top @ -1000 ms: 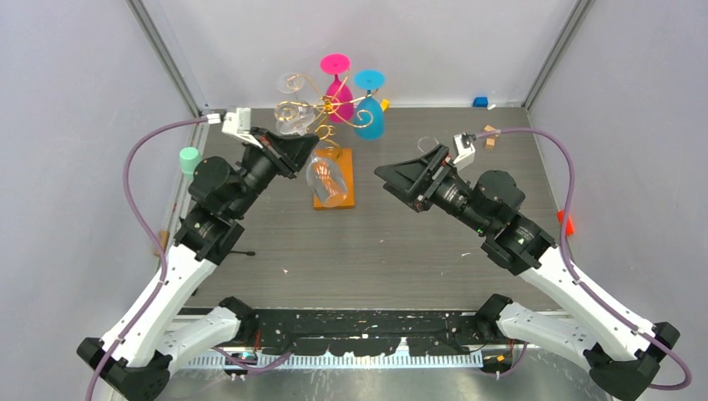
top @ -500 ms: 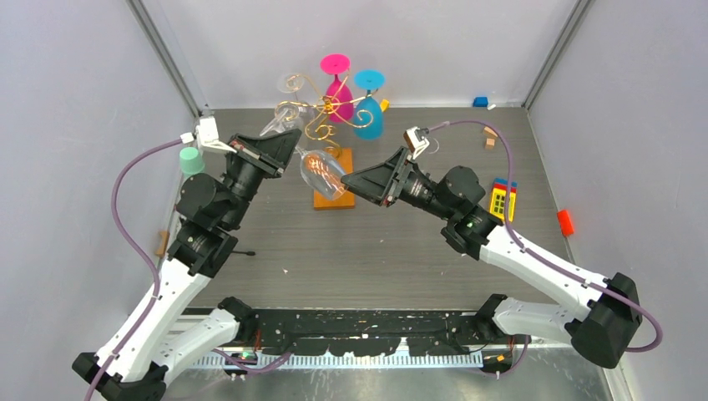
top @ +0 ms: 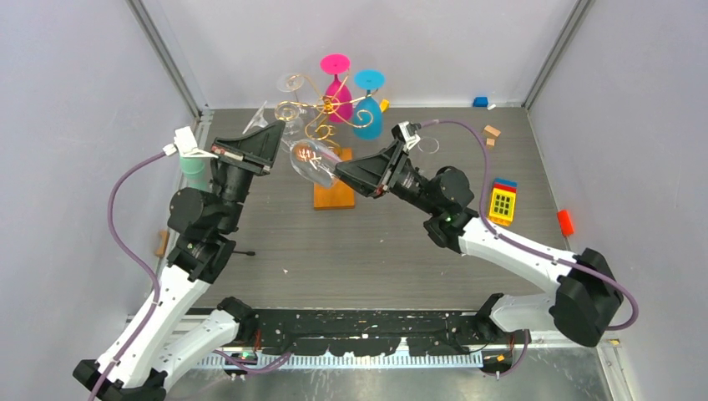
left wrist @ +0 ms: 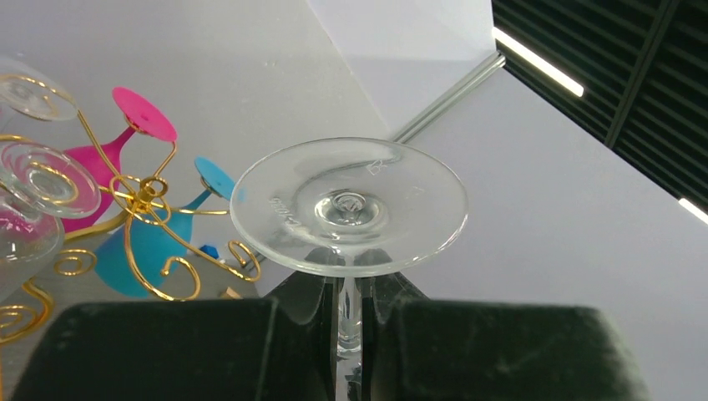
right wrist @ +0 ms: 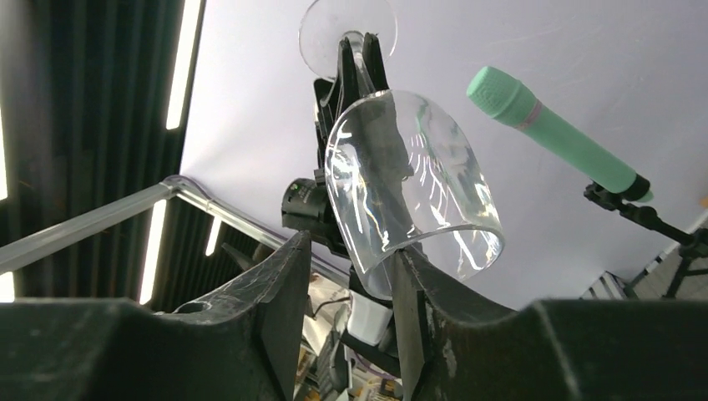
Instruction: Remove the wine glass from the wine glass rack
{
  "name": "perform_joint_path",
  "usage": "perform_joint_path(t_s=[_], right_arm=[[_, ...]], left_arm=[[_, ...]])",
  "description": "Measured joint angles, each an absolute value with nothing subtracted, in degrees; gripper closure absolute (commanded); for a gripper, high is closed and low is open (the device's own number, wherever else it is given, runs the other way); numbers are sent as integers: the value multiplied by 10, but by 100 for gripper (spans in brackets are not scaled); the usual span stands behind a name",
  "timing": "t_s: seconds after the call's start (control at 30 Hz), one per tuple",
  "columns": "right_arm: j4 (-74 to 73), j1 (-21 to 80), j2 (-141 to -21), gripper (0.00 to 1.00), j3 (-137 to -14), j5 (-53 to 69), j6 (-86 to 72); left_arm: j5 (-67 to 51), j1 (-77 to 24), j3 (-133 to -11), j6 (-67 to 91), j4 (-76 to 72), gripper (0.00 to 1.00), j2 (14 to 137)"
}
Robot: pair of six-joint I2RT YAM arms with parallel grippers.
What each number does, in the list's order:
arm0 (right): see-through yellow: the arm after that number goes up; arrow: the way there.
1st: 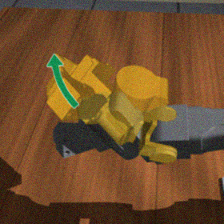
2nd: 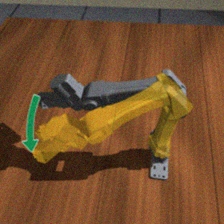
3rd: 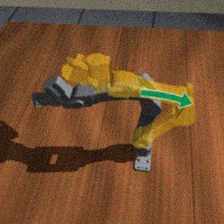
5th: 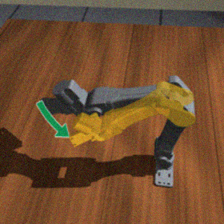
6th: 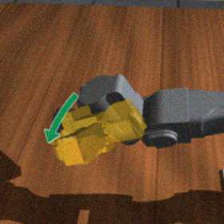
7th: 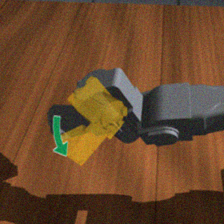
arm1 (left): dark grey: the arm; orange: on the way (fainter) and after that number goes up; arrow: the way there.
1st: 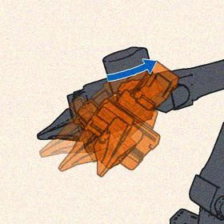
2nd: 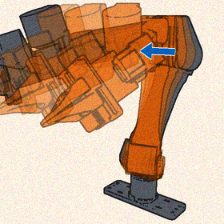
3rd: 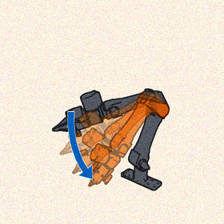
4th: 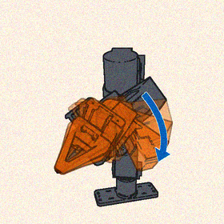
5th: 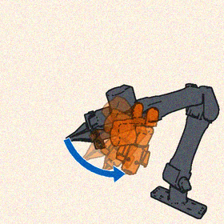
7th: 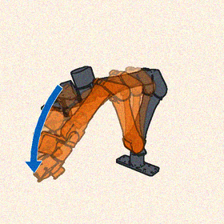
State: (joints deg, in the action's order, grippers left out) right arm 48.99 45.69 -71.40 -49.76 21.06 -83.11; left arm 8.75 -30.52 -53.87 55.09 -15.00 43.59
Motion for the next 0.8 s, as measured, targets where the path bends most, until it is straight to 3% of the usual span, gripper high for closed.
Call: perform_joint_path(t_s=[0.13, 0.4, 0.57, 0.67, 0.8], right_arm=[[562, 461, -754, 66, -498, 201, -868], [626, 472, -778, 68, -498, 191, -905], [661, 473, -794, 86, -502, 189, -925], [679, 473, -801, 98, -505, 185, -931], [681, 474, -801, 100, -510, 182, -931]], left_arm=[[95, -303, -514, 554, -194, 100, 432], [92, -305, -497, 566, -239, 100, 435], [89, -306, -489, 568, -269, 100, 436], [91, -306, -488, 572, -275, 89, 438], [90, -306, -488, 574, -281, 57, 438]])
